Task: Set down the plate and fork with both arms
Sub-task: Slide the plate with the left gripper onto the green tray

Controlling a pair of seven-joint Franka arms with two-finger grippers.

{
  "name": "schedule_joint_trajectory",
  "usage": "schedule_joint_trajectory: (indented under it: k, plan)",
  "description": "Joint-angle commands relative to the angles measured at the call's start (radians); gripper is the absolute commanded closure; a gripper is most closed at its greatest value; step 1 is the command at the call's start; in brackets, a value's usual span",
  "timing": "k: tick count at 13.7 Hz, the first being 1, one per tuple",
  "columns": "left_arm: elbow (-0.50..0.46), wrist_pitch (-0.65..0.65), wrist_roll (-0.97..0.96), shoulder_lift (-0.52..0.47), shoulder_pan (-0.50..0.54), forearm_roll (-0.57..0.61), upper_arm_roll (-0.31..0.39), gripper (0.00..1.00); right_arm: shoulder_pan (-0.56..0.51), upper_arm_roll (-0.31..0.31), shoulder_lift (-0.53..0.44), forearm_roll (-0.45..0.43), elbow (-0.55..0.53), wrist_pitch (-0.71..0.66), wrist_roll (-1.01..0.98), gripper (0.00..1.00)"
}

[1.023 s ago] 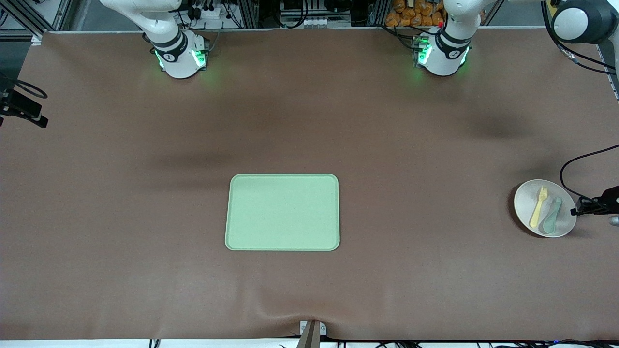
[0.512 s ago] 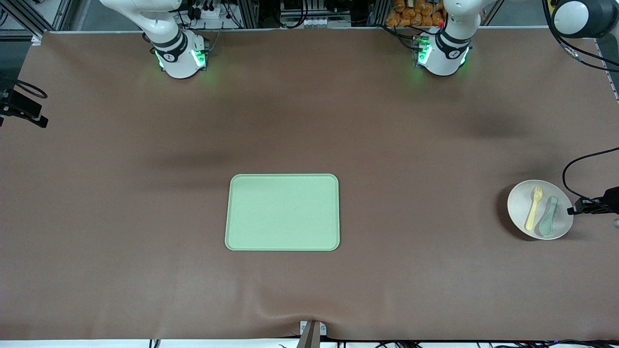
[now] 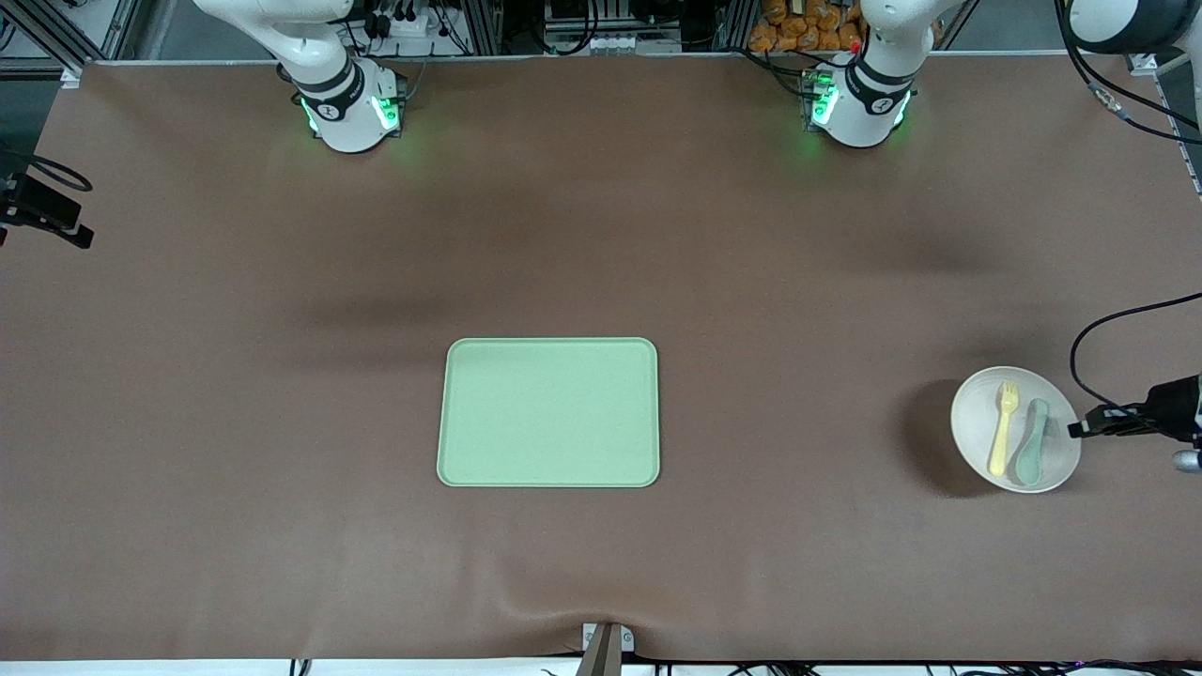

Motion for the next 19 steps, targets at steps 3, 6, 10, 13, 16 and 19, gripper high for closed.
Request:
schedule_joint_trajectory:
  k: [3, 6, 10, 13, 16, 19]
  plan:
    - [-0.069, -0.018, -0.192, -0.097, -0.104, 0.048, 0.001, 1.00, -0.018, 0.013, 0.017, 0.017, 0.021, 0.006, 0.004, 0.00]
    - [-0.094, -0.007, -0.298, -0.117, -0.169, 0.048, -0.013, 1.00, -0.024, 0.011, 0.018, 0.017, 0.021, 0.009, 0.001, 0.00]
    - [-0.116, -0.002, -0.517, -0.152, -0.307, 0.068, -0.018, 1.00, -0.023, 0.011, 0.021, 0.016, 0.020, 0.018, 0.001, 0.00]
    - [-0.151, 0.071, -0.691, -0.172, -0.439, 0.068, -0.018, 1.00, -0.020, 0.011, 0.021, 0.016, 0.022, 0.017, 0.001, 0.00]
    - [-0.149, 0.111, -0.837, -0.171, -0.553, 0.066, -0.018, 1.00, -0.021, 0.011, 0.021, 0.016, 0.022, 0.017, 0.001, 0.00]
    - [-0.139, 0.151, -1.004, -0.157, -0.694, 0.064, -0.016, 1.00, -0.021, 0.011, 0.021, 0.016, 0.021, 0.017, 0.001, 0.00]
